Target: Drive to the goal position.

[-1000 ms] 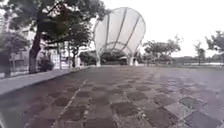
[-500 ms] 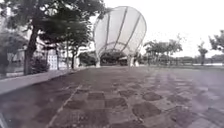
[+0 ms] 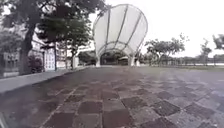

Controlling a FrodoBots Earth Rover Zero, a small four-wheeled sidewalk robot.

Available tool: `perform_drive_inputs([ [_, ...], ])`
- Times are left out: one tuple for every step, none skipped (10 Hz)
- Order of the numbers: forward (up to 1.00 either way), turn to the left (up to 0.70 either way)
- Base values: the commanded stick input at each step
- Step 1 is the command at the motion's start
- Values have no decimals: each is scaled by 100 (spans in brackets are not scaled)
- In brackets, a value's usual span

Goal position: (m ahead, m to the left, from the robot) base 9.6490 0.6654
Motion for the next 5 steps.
perform_drive_inputs([
  [100,0],
  [100,0],
  [100,0],
  [100,0],
  [100,0],
])
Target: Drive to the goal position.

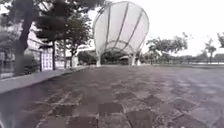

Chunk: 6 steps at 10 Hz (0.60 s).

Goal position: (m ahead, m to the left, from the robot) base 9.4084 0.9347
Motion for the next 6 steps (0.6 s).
perform_drive_inputs([
  [100,0],
  [100,0],
  [100,0],
  [100,0],
  [100,0],
  [100,0],
])
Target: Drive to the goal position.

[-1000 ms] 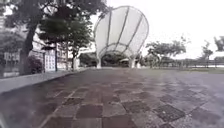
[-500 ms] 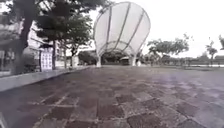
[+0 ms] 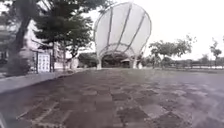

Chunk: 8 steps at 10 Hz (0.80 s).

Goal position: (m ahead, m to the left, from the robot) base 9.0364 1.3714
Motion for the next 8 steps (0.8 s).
perform_drive_inputs([
  [100,0],
  [100,0],
  [100,4],
  [100,40],
  [100,40],
  [100,0],
  [100,0],
  [100,0],
])
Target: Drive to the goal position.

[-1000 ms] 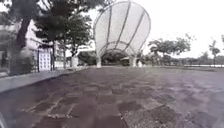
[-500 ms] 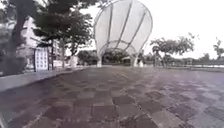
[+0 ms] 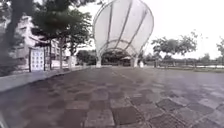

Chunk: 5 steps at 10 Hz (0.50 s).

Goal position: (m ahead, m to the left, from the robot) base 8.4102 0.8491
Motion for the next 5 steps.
perform_drive_inputs([
  [100,0],
  [100,0],
  [100,0],
  [100,0],
  [100,0],
])
